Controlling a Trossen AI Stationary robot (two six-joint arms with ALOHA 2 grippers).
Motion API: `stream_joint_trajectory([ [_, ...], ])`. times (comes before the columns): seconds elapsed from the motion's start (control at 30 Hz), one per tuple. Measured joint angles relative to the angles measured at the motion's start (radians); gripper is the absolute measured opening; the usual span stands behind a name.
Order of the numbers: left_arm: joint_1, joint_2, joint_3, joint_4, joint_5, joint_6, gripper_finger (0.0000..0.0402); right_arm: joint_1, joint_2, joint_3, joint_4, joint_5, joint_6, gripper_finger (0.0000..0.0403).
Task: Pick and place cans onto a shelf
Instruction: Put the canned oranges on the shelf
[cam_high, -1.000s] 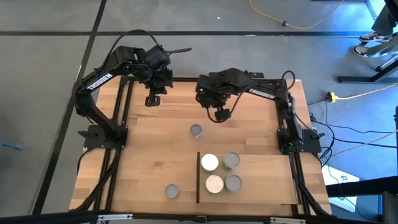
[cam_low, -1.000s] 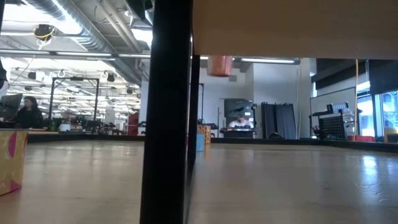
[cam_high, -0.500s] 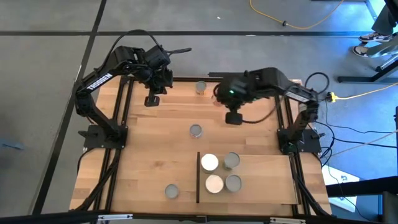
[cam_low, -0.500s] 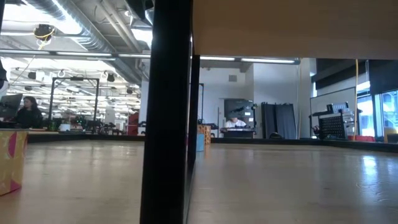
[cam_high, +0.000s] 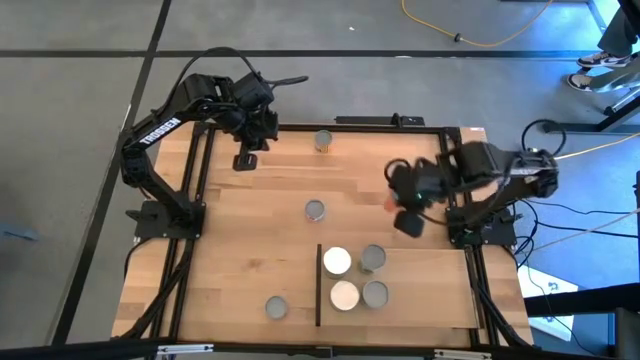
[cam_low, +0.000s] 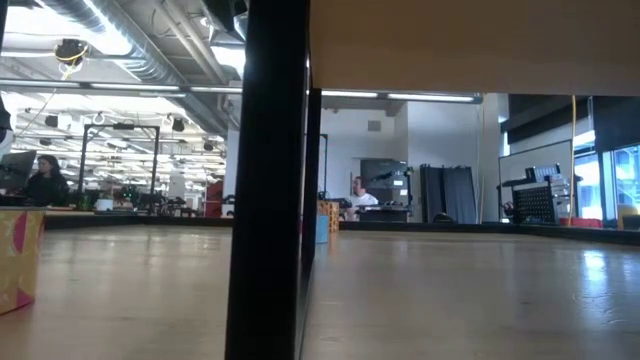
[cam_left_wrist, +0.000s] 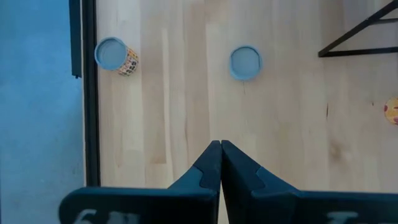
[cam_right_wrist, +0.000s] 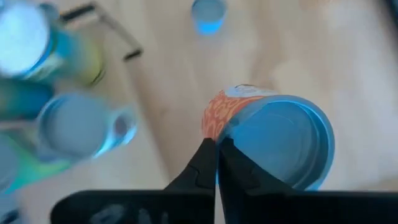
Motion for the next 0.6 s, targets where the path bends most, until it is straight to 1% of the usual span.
stream_joint_trajectory([
  [0.17, 0.017, 0.000, 0.000, 0.022, 0.001, 0.000, 0.0000, 0.126, -0.035, -0.093, 0.002, -0.111, 0.188, 0.0002],
  [0.37, 0.055, 0.000, 0.000, 0.065, 0.001, 0.000, 0.0000, 0.263, -0.019, -0.119, 0.020, -0.263, 0.424, 0.0002],
  [0.43, 0.070, 0.000, 0.000, 0.068, 0.000, 0.000, 0.0000, 0.300, -0.011, -0.119, 0.067, -0.284, 0.494, 0.0002],
  [0.6, 0.105, 0.000, 0.000, 0.074, 0.000, 0.000, 0.0000, 0.370, 0.034, -0.119, 0.208, -0.284, 0.640, 0.0002],
])
